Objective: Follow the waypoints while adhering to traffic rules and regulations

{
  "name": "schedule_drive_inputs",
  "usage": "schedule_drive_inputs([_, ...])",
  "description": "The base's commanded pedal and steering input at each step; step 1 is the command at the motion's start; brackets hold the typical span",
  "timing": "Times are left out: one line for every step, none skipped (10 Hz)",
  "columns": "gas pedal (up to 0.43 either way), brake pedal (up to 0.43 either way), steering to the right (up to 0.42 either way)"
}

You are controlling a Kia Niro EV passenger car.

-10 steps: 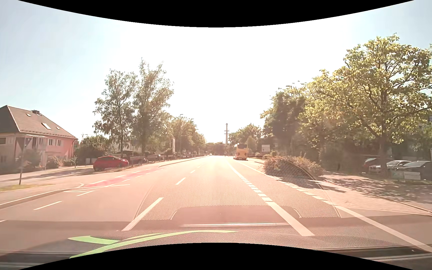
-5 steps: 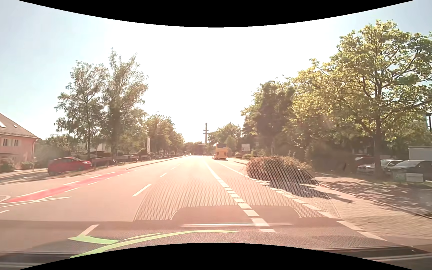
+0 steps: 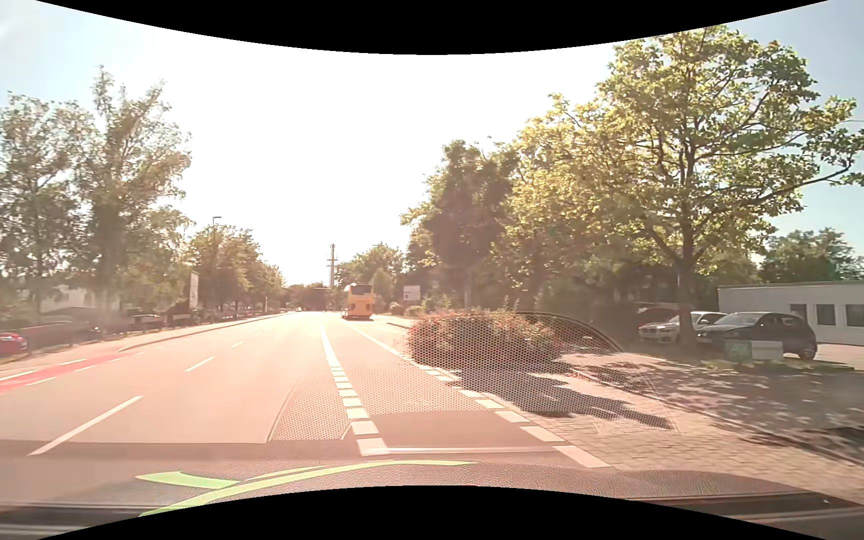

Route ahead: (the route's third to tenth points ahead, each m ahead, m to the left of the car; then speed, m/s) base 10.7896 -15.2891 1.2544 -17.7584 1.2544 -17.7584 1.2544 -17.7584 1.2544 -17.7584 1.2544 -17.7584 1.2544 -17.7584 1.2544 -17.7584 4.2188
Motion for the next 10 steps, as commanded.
schedule_drive_inputs([0.0, 0.067, 0.418])
schedule_drive_inputs([0.0, 0.073, 0.434])
schedule_drive_inputs([0.0, 0.079, 0.449])
schedule_drive_inputs([0.0, 0.085, 0.462])
schedule_drive_inputs([0.0, 0.085, 0.479])
schedule_drive_inputs([0.0, 0.085, 0.491])
schedule_drive_inputs([0.0, 0.091, 0.496])
schedule_drive_inputs([0.0, 0.091, 0.496])
schedule_drive_inputs([0.0, 0.091, 0.498])
schedule_drive_inputs([0.0, 0.085, 0.502])
